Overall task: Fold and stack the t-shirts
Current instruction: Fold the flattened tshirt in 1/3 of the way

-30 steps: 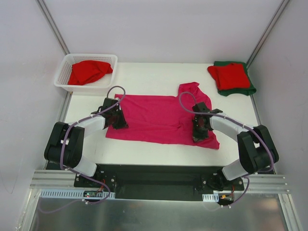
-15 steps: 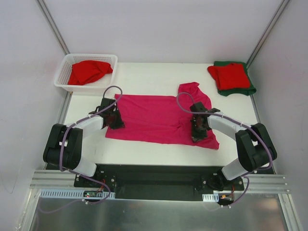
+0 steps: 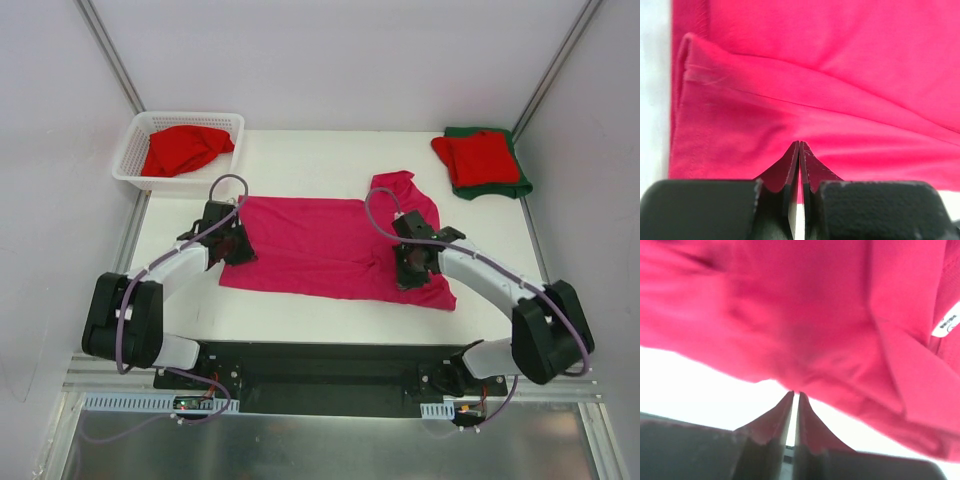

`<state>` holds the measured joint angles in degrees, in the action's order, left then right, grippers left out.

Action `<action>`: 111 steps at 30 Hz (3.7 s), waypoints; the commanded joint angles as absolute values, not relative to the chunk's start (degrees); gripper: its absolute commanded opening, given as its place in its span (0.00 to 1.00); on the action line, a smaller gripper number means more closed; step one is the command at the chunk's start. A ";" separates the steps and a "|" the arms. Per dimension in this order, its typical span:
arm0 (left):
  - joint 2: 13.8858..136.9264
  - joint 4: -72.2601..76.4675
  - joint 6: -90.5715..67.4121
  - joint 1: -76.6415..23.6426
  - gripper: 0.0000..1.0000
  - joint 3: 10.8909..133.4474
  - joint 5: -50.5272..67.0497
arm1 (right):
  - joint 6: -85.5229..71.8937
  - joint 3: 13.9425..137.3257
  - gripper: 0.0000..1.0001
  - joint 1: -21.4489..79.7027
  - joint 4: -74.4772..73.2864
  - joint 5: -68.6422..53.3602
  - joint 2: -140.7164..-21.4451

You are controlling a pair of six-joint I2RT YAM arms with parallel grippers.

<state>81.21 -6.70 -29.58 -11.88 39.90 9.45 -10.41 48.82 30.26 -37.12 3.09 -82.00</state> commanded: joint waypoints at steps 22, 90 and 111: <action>69.87 -3.51 -29.62 -11.34 0.69 37.35 16.08 | -0.35 61.96 0.47 31.55 -25.49 2.11 -88.50; 69.35 -3.51 -29.53 -11.34 0.96 35.95 14.94 | -5.80 72.60 0.10 31.73 -20.92 11.86 -104.32; 67.50 -3.51 -29.97 -11.34 0.96 35.77 16.79 | -9.23 62.15 0.01 31.29 -28.12 20.13 -85.25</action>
